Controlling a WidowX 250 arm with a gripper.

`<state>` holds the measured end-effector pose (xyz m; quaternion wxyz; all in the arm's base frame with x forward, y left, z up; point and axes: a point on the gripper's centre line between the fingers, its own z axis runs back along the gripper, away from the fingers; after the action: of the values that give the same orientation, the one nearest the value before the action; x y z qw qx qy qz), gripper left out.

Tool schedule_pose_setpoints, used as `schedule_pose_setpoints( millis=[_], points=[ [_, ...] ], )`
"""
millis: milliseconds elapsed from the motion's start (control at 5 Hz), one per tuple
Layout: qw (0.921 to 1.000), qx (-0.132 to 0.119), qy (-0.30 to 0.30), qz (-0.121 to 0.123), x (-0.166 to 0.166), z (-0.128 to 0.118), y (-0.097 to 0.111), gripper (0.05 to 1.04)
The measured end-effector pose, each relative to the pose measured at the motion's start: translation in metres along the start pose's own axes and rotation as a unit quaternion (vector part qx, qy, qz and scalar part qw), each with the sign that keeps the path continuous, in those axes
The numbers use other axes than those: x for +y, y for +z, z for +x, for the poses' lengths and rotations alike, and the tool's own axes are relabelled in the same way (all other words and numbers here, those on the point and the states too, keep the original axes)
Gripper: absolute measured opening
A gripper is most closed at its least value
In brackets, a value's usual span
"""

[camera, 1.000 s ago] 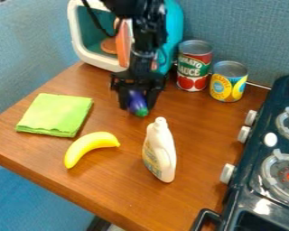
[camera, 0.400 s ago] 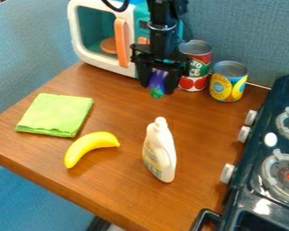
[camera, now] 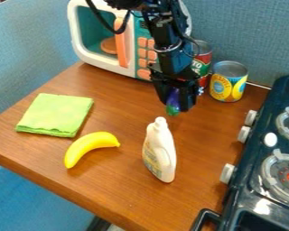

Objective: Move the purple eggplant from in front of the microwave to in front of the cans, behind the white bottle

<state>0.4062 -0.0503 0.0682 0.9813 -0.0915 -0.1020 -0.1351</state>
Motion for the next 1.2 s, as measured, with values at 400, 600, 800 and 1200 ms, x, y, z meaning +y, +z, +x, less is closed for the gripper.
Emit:
schedule_pose_setpoints(
  millis=[400, 600, 800, 1200],
  points=[
    [0.9991, 0.025, -0.027, -0.018, 0.002, -0.002, -0.031, 0.778],
    [0.9986, 0.031, -0.038, -0.02, 0.004, 0.0, -0.041, 0.778],
    [0.9985, 0.035, -0.04, -0.013, 0.005, 0.0, -0.041, 0.844],
    [0.9993, 0.023, -0.029, -0.001, 0.009, 0.003, -0.045, 0.998]
  ],
)
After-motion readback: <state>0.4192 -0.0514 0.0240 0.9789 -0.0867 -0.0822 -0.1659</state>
